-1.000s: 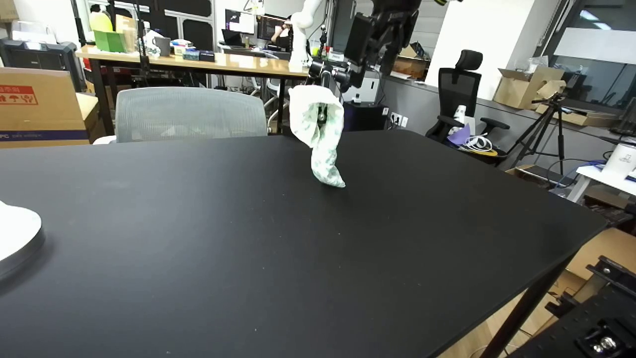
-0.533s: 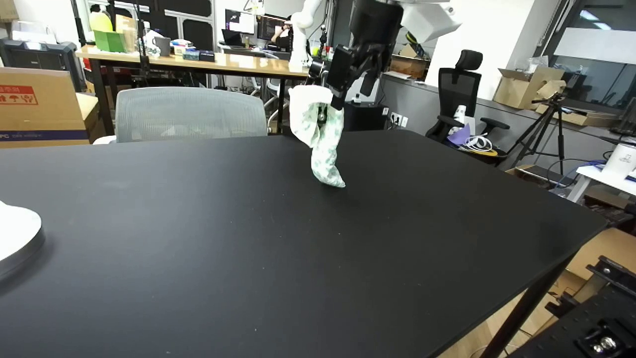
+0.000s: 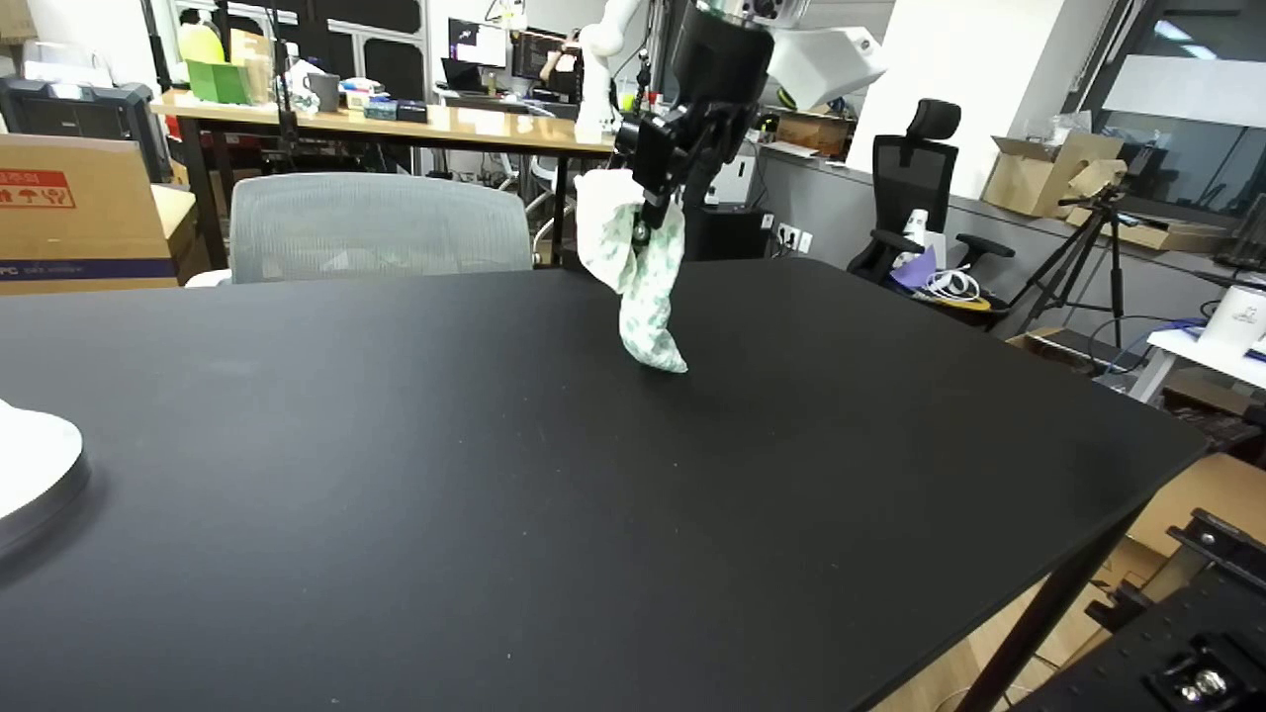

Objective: Take the cloth off the stand and put it on the table

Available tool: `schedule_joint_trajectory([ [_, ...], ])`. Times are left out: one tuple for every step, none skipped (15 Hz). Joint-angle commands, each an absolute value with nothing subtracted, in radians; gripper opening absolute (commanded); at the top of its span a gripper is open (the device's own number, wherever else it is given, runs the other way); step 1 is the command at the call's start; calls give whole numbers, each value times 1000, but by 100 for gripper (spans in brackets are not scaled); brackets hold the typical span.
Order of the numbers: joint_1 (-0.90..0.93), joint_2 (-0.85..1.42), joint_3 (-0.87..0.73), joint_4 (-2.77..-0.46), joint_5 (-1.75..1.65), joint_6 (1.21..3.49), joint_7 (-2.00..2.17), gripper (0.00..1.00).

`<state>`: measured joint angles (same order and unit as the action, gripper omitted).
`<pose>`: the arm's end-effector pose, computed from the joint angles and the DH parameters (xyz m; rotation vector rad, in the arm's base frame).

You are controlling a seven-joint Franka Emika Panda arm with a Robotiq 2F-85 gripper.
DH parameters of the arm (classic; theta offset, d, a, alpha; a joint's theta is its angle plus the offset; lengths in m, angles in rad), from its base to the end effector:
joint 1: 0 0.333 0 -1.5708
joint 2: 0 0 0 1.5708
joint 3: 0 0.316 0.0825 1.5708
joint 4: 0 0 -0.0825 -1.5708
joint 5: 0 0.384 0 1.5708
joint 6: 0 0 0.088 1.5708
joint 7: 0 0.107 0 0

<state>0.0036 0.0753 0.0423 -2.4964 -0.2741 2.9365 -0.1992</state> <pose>0.4997 0.0405 0.2933 2.8739 0.7378 0.5302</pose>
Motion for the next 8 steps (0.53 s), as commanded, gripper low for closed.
schedule_joint_trajectory([
  [13,82,37,-2481,-256,2946,-203,37],
  [12,81,36,-2481,-256,2948,-203,31],
  [12,81,36,-2482,-255,2951,-203,25],
  [12,80,36,-2483,-253,2955,-204,17],
  [11,77,36,-2485,-252,2956,-205,11],
  [11,70,39,-2490,-244,2954,-210,3],
  [10,62,40,-2495,-237,2951,-211,1],
  [10,52,42,-2502,-222,2945,-211,0],
])
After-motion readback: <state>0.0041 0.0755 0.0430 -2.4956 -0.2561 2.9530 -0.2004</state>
